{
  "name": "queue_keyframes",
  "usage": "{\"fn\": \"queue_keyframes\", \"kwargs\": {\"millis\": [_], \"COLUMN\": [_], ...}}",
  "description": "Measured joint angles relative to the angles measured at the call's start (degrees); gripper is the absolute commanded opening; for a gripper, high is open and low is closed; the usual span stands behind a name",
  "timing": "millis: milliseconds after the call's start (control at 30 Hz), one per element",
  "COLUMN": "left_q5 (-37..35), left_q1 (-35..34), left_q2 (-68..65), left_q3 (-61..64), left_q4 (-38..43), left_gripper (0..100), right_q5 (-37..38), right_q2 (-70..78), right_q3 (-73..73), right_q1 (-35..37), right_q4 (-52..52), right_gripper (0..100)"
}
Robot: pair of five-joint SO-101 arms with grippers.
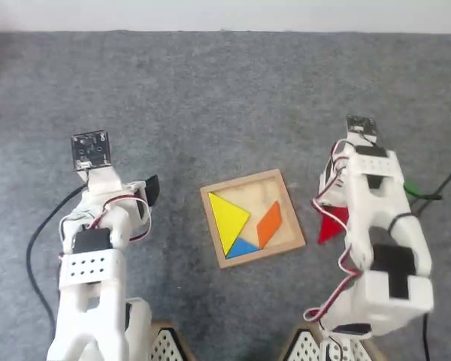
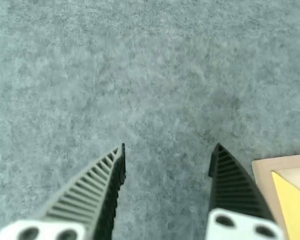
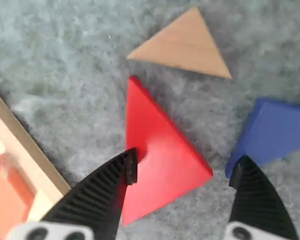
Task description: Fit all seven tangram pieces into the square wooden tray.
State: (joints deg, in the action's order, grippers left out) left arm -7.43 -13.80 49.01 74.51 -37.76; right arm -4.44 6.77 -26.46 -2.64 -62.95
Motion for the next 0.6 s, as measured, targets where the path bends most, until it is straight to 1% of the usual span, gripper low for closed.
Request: {"fn": "queue_keyframes", "kwargs": {"millis": [233, 333, 500, 600], "left_q5": [0.2, 0.2, 0.2, 0.2], "left_q1": [0.0, 0.0, 0.0, 0.0], "left_q2": [-0.1, -0.1, -0.1, -0.1], "left_q3": [0.7, 0.7, 0.7, 0.7], "left_q4": [0.0, 0.0, 0.0, 0.0], "left_gripper": [27, 27, 27, 27], "right_q5": [-0.1, -0.1, -0.1, -0.1], "right_q2": [2.5, 2.5, 2.5, 2.4], "right_q3": [1.9, 1.9, 1.9, 1.9], "right_q1": [3.3, 3.6, 4.6, 4.5], "right_q4": [-1.1, -2.5, -3.1, -3.5], "right_gripper": [29.6, 23.5, 8.7, 11.1]}}
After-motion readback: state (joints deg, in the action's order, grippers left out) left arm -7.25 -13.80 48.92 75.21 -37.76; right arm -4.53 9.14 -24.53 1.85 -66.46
